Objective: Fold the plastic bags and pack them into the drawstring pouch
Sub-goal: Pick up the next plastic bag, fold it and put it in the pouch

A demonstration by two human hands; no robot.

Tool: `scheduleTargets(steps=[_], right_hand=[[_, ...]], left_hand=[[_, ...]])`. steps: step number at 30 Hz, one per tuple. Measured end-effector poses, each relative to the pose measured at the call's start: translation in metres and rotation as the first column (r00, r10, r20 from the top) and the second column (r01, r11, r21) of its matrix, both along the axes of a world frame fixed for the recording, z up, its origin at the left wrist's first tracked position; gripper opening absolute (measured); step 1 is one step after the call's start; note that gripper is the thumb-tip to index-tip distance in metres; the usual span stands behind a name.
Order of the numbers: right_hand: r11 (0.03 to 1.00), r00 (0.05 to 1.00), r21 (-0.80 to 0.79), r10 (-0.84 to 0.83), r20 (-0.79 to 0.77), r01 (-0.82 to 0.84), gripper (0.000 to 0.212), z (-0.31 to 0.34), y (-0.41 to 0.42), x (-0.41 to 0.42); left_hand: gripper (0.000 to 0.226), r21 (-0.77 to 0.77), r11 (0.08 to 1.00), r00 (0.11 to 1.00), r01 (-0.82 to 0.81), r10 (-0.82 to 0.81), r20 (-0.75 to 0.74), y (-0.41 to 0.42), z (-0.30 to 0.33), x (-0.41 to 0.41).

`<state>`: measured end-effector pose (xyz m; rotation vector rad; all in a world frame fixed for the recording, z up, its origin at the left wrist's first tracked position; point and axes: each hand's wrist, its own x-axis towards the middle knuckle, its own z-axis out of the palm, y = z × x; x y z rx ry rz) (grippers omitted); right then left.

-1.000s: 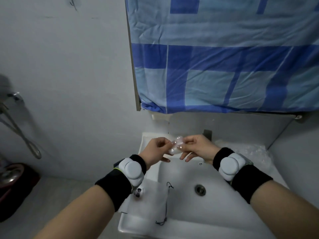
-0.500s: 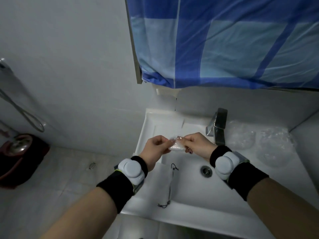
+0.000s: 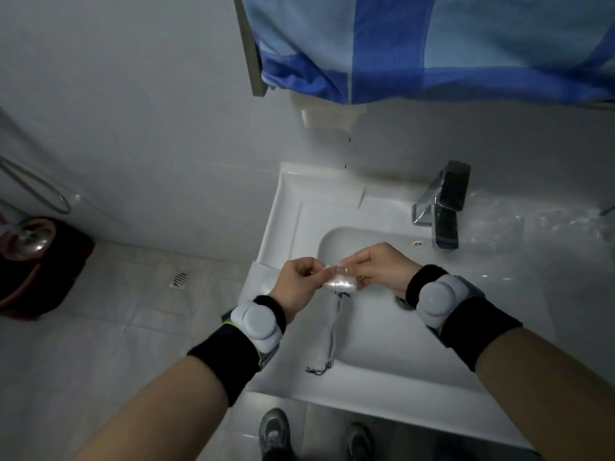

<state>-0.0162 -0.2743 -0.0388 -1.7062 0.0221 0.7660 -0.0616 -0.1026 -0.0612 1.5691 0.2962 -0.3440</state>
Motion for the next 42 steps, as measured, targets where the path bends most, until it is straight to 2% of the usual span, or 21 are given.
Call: scheduleTargets(steps=[3, 7, 11, 14, 17, 19, 22, 25, 28, 32, 38, 42], right_hand=[[0.996, 0.999, -0.080, 0.037, 0.008, -0.037, 0.012, -0.015, -0.003, 0.000], [0.997, 0.998, -0.068, 0.041, -0.040, -0.043, 0.008, -0.026, -0.005, -0.004], [0.992, 0.994, -0.085, -0.096, -0.058, 0.091, 0.016, -0.042, -0.010, -0.014], [0.971, 0.971, -0.113, -0.222, -0.092, 0.211, 0.018, -0.057, -0.018, -0.026], [0.948, 0.948, -0.159, -0.296, -0.120, 0.276, 0.012, -0.074, -0.029, -0.040], [0.948, 0.945, -0.175, -0.293, -0.147, 0.267, 0.009, -0.083, -0.033, -0.048], [0.952, 0.944, -0.188, -0.275, -0.183, 0.241, 0.009, -0.092, -0.032, -0.056], [0.955, 0.939, -0.169, -0.277, -0.205, 0.245, 0.009, -0.096, -0.027, -0.063], [0.963, 0.934, -0.118, -0.264, -0.243, 0.242, 0.008, -0.096, -0.019, -0.068], [0.969, 0.931, -0.090, -0.245, -0.271, 0.229, 0.018, -0.090, -0.008, -0.071], [0.972, 0.935, -0.013, -0.228, -0.272, 0.233, 0.012, -0.067, 0.009, -0.065], [0.979, 0.951, 0.042, -0.186, -0.248, 0.202, 0.007, -0.041, 0.028, -0.059]], left_hand=[[0.019, 0.020, 1.000, 1.000, 0.003, -0.003, -0.001, -0.002, -0.012, -0.002], [0.018, -0.005, 1.000, 1.000, 0.019, -0.020, -0.019, -0.004, -0.020, -0.006], [0.008, -0.041, 0.999, 0.999, -0.021, 0.019, -0.041, -0.005, -0.027, -0.014], [0.024, 0.142, 0.989, 0.999, -0.050, 0.049, 0.009, -0.006, -0.034, -0.025], [0.039, 0.372, 0.927, 0.997, 0.042, -0.064, 0.047, -0.012, -0.044, -0.039], [0.047, 0.518, 0.849, 0.985, 0.100, -0.159, 0.071, -0.018, -0.052, -0.047], [0.059, 0.718, 0.679, 0.961, 0.150, -0.272, 0.056, -0.025, -0.059, -0.052], [0.061, 0.802, 0.573, 0.954, 0.170, -0.299, 0.012, -0.029, -0.066, -0.056], [0.043, 0.795, 0.593, 0.965, 0.131, -0.259, 0.034, -0.026, -0.069, -0.056], [0.022, 0.746, 0.657, 0.976, 0.109, -0.215, 0.047, -0.018, -0.068, -0.058], [0.012, 0.655, 0.755, 0.959, -0.035, -0.158, 0.234, -0.001, -0.052, -0.058], [0.011, 0.533, 0.845, 0.920, -0.047, -0.171, 0.352, 0.009, -0.025, -0.056]])
